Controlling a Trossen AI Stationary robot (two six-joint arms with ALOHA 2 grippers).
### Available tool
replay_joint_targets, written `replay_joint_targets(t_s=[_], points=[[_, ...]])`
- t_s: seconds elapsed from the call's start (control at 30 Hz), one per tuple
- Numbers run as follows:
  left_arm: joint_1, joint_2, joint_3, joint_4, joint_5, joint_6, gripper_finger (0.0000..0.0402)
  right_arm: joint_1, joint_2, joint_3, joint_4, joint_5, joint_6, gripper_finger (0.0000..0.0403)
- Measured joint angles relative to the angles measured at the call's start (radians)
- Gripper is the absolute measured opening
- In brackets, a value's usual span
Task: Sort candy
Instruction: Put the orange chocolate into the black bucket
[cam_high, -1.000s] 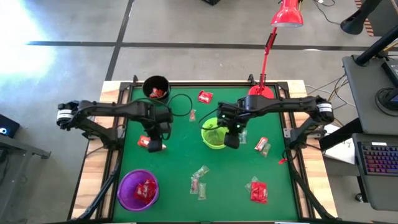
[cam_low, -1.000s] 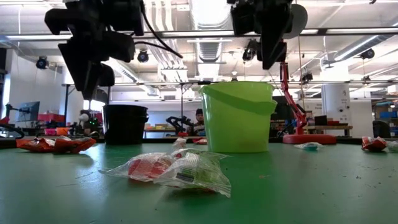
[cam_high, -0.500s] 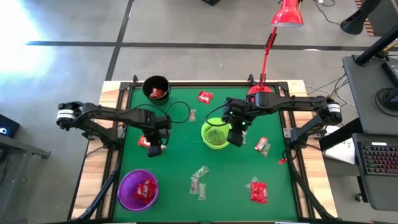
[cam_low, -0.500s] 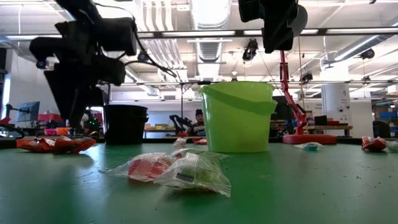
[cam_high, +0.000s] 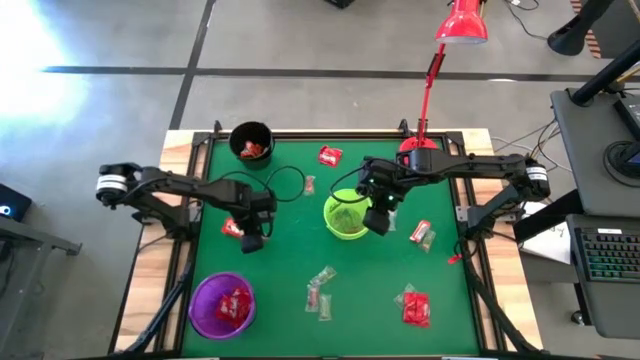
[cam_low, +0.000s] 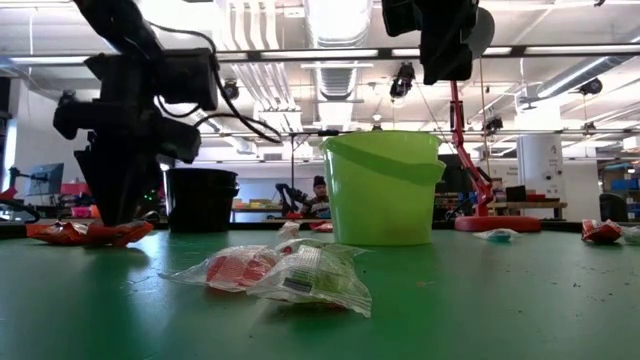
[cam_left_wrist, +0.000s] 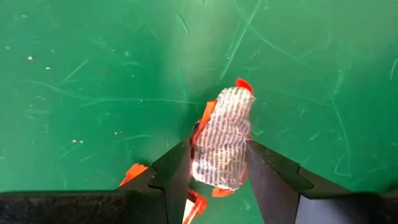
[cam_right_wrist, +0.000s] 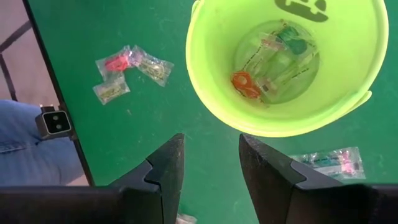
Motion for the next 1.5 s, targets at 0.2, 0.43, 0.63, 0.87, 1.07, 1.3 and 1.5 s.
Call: replay_joint_targets(t_s=[0.2, 0.43, 0.63, 0.87, 1.07, 1.3, 1.5], points=[[0.0, 0.075, 0.009, 0.035, 0.001, 0.025, 0.0139, 0.0, 0.0, 0.0, 0.014, 0.0, 0.009, 0.0146], [0.001, 0.11, 0.009, 0.051, 0.005, 0.033, 0.0135, 0.0, -0.001, 0.0, 0.014, 0.0, 0.019, 0.0146], [0.0, 0.064, 0.003, 0.061, -0.005, 0.056, 0.0088, 0.0, -0.002, 0.0, 0.015, 0.0, 0.019, 0.0146], [0.0, 0.036, 0.008, 0.047, -0.005, 0.061, 0.001, 0.0, -0.002, 0.0, 0.017, 0.0, 0.017, 0.0146], [0.004, 0.0, 0.087, -0.037, -0.006, 0.096, 0.001, 0.0, -0.002, 0.0, 0.019, 0.001, 0.017, 0.0146], [0.059, -0.041, 0.308, -0.202, -0.139, 0.227, 0.001, 0.0, -0.002, 0.0, 0.022, 0.001, 0.019, 0.0146], [0.194, -0.057, 0.499, -0.336, -0.262, 0.365, 0.0009, 0.0, -0.002, 0.0, 0.022, 0.001, 0.021, 0.0146]])
